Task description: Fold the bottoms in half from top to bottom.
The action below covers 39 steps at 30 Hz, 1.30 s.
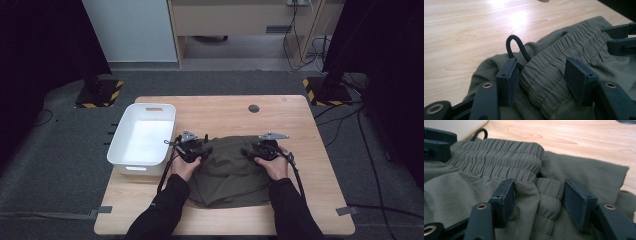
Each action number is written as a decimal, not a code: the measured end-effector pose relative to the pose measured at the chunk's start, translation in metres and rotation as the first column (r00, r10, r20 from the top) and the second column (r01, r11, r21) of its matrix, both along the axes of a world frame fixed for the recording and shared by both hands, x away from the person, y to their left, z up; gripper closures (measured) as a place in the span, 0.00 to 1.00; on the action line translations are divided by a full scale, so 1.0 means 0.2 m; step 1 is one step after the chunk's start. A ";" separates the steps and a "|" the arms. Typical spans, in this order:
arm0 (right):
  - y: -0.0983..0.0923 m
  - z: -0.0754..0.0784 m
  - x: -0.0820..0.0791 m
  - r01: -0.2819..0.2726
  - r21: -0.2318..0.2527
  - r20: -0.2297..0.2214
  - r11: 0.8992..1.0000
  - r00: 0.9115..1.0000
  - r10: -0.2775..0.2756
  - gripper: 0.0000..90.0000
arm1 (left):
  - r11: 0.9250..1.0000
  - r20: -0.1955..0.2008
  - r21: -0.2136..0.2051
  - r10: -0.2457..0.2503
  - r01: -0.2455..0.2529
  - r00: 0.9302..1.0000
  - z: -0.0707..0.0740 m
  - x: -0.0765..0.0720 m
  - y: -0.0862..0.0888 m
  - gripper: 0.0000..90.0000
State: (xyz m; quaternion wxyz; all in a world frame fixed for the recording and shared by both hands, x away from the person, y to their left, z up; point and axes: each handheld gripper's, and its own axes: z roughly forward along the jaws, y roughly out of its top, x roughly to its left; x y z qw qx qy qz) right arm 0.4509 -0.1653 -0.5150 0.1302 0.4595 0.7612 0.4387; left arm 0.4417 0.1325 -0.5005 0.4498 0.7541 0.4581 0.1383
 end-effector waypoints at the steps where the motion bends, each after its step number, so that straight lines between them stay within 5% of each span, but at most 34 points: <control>1: 0.00 -0.01 0.00 0.000 -0.008 0.000 1.000 1.000 0.000 0.52 | 1.000 -0.005 -0.003 0.004 -0.004 1.000 0.00 0.00 0.00 0.47; 8: 0.00 0.00 -0.01 0.010 -0.027 0.030 1.000 1.000 -0.009 0.85 | 0.999 -0.047 -0.037 0.026 -0.028 0.999 -0.05 0.02 -0.01 0.42; 13: 0.01 0.01 -0.02 -0.002 -0.036 0.046 0.999 0.999 0.003 0.88 | 1.000 -0.043 -0.018 0.014 -0.015 0.999 -0.05 0.01 -0.03 0.53; 19: 0.01 0.04 -0.05 -0.014 0.000 0.119 1.000 0.993 0.014 0.89 | 1.000 -0.013 0.014 -0.005 0.005 1.000 0.01 -0.04 -0.03 0.66; 26: -0.02 0.08 -0.13 -0.054 0.029 0.159 0.998 0.986 0.049 0.78 | 0.995 0.068 0.071 -0.080 0.075 0.995 0.09 -0.14 -0.03 0.71; 31: -0.09 0.12 -0.11 0.002 0.091 0.188 0.996 0.982 -0.019 0.60 | 0.991 0.086 0.078 -0.111 0.105 0.990 0.07 -0.19 -0.01 0.72; 39: -0.16 0.03 0.06 0.112 -0.003 0.141 0.994 0.984 -0.110 0.48 | 0.989 0.106 0.080 -0.132 0.124 0.986 0.07 -0.20 0.00 0.73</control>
